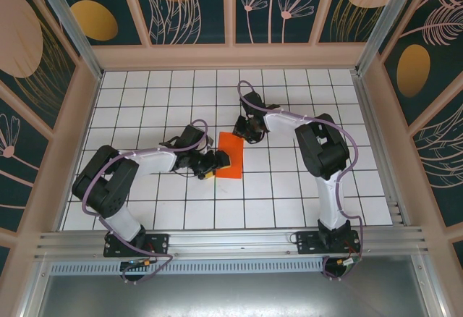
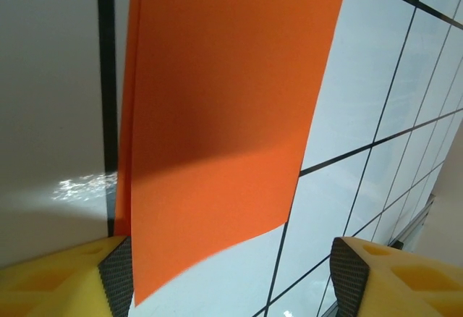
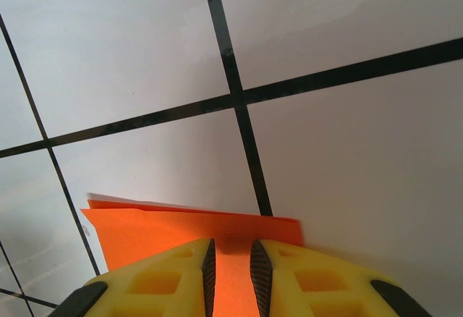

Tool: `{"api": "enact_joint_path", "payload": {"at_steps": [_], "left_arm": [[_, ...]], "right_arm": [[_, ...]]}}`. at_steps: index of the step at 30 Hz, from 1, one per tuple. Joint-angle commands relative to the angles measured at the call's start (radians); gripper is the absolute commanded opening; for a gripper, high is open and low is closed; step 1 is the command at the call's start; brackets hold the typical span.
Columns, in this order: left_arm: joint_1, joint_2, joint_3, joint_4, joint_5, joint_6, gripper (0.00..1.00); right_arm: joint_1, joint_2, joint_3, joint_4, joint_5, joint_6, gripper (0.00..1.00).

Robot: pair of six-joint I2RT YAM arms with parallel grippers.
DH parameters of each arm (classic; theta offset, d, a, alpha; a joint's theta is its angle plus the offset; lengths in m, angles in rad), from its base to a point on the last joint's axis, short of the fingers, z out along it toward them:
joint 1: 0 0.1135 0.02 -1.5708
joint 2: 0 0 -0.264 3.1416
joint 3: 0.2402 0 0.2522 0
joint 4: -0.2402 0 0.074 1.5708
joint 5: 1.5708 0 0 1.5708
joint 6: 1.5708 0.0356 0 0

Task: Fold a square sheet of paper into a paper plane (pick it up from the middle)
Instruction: Fold the triangle a second time at the center of the table.

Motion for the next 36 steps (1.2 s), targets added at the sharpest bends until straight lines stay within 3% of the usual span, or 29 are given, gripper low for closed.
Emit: {"api": "enact_joint_path", "payload": {"at_steps": [1,5,11,19,22,27,36], "left_arm": [[-0.004,0.012,0.007,0.036,0.032,-0.004,0.72],[-0.004,0.018,0.008,0.058,0.027,-0.01,0.71],[-0.005,0.036,0.004,0.087,0.016,-0.038,0.58],[0.0,0.015,0.001,0.059,-0.079,-0.046,0.24],[0.011,0.0,0.002,0.031,-0.118,-0.047,0.15],[0.035,-0.034,-0.016,0.024,-0.13,-0.035,0.02],[0.098,-0.079,-0.015,-0.021,-0.147,0.022,0.0]], "right_arm": [[-0.004,0.053,-0.049,-0.033,0.02,-0.005,0.27],[-0.004,0.051,-0.052,-0.033,0.02,-0.005,0.27],[-0.006,0.031,-0.072,0.002,-0.011,-0.011,0.26],[-0.01,-0.08,-0.093,0.173,-0.173,-0.064,0.28],[-0.044,-0.122,-0.088,0.201,-0.243,-0.091,0.3],[-0.06,-0.188,-0.125,0.22,-0.259,-0.106,0.32],[-0.027,-0.213,-0.18,0.249,-0.271,-0.108,0.32]]}}
